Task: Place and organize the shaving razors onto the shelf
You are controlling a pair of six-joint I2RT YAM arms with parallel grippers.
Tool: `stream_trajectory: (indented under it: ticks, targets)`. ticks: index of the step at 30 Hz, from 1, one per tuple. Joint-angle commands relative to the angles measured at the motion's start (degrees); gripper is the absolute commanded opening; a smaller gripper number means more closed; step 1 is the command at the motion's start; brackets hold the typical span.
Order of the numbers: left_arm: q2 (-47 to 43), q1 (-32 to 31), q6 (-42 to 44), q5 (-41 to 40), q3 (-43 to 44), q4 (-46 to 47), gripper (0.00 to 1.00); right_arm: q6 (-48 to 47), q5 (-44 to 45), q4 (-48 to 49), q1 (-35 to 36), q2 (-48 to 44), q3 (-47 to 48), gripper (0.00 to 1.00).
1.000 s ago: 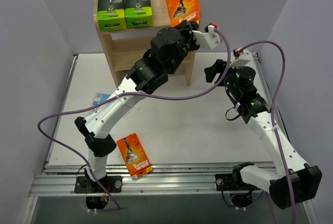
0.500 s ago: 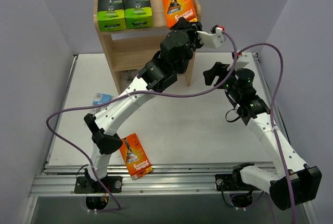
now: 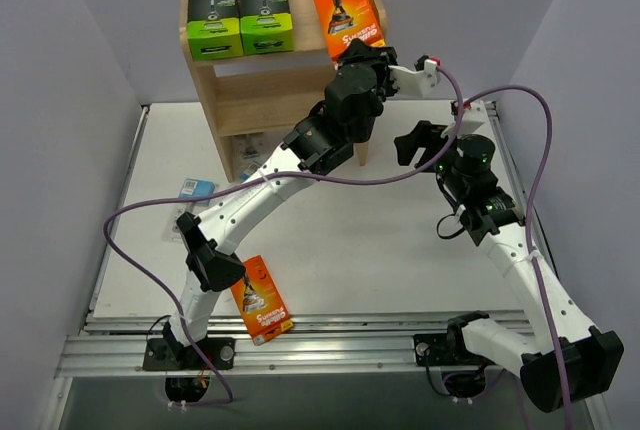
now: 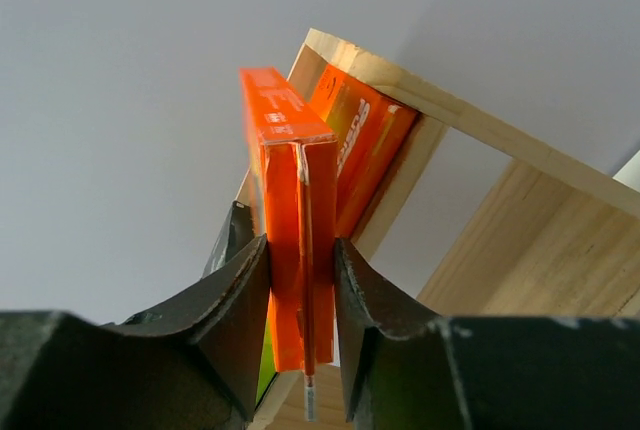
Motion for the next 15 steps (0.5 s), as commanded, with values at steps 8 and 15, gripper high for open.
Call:
stream_trajectory:
  ticks: [8, 15]
  targets:
    - [-0.23, 0.29, 1.81, -1.79, 1.74, 7.83, 0.52, -0.93, 1.8, 0.86, 0.6, -1.51, -0.48, 0.69]
    - [-1.02, 0.29, 1.11, -1.62, 0.69, 7.75, 0.74, -1.1, 2.16, 0.69, 0.69, -0.99, -0.66, 0.7]
